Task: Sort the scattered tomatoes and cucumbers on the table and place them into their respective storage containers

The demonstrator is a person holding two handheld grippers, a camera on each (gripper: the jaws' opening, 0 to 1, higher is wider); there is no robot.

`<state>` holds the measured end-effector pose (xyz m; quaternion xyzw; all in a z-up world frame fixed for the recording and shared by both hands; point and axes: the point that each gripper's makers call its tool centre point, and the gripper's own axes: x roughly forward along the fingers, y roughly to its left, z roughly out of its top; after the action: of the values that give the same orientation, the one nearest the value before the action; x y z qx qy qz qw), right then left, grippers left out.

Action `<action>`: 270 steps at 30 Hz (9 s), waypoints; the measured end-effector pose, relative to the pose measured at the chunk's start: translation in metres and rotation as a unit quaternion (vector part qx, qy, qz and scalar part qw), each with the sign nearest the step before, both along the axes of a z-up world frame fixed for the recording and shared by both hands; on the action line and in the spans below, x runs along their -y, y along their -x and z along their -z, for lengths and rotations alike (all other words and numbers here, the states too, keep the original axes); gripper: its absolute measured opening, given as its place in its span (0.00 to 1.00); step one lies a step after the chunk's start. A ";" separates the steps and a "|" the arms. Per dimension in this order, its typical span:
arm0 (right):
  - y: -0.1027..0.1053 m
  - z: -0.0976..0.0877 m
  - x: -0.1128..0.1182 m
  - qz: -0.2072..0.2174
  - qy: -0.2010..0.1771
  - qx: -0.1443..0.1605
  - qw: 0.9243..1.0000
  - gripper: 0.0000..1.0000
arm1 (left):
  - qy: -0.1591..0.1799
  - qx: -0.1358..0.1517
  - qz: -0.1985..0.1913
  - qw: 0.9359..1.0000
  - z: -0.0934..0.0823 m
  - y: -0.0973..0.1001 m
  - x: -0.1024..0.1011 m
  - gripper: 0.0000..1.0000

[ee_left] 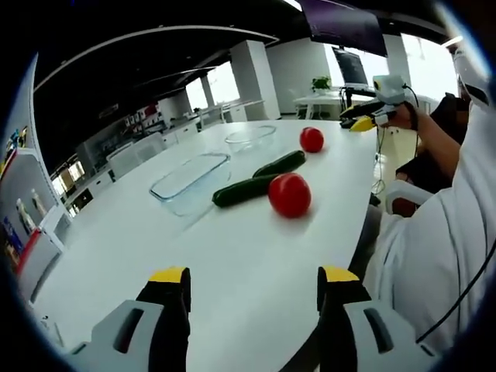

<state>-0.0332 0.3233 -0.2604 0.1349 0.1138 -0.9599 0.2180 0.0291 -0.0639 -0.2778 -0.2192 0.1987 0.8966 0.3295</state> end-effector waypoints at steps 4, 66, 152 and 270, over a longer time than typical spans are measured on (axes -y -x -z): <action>0.009 0.003 -0.010 0.028 0.001 -0.006 1.000 0.65 | -0.001 -0.001 0.004 1.000 -0.001 0.001 -0.003 0.65; 0.115 0.058 0.009 0.087 0.039 -0.019 0.995 0.53 | -0.020 0.006 0.017 1.000 0.009 0.006 -0.011 0.61; 0.247 -0.033 0.069 0.056 0.062 -0.073 0.994 0.48 | -0.017 0.011 0.015 1.000 0.010 0.000 -0.002 0.60; 0.223 -0.075 0.107 -0.146 0.119 -0.068 0.980 0.67 | -0.021 0.030 0.048 0.998 0.012 -0.019 -0.015 0.61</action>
<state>-0.2564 0.2166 -0.1854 0.0244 0.0320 -0.9312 0.3622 0.0479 -0.0486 -0.2898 -0.2293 0.1803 0.8767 0.3826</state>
